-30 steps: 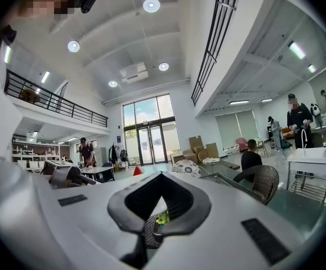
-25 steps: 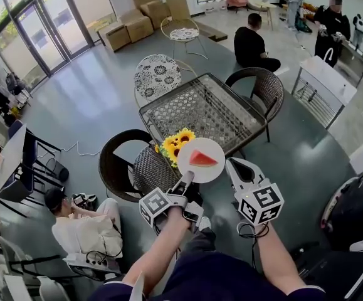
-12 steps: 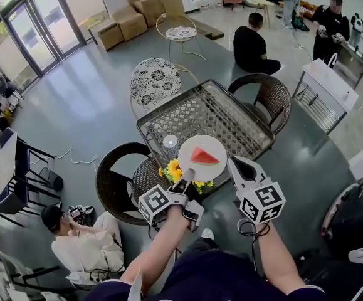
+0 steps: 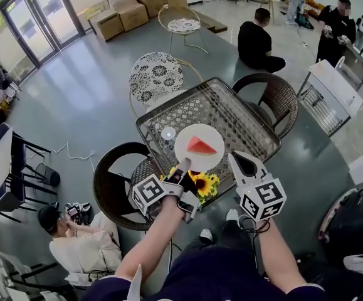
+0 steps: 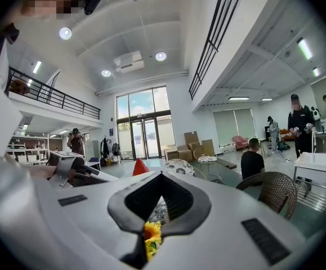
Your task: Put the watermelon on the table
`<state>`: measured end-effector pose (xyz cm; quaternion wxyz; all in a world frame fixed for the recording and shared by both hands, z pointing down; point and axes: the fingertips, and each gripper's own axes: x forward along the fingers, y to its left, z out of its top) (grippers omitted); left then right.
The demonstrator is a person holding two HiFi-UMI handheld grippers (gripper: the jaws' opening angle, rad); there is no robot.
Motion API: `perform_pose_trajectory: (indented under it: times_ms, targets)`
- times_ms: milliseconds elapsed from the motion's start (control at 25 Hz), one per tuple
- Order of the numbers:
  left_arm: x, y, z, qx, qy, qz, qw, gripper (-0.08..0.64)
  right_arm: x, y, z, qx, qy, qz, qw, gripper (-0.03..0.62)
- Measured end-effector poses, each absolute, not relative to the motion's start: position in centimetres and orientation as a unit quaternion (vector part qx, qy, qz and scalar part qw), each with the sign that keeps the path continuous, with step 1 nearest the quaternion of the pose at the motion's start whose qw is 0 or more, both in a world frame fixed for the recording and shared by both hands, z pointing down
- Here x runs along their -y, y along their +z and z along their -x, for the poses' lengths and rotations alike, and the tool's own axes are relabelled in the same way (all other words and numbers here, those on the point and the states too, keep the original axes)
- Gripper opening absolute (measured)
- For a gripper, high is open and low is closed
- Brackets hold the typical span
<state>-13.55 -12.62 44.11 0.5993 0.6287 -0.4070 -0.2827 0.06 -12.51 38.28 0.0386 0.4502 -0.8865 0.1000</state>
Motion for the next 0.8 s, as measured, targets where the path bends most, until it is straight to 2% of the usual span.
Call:
perform_pose_trajectory:
  times_ms: [800]
  targets:
    - [27.5, 46.2, 15.4, 0.391, -0.267, -0.64, 0.605, 0.016, 27.3, 41.0, 1.9, 0.917, 0.12, -0.377, 0.051, 0.003]
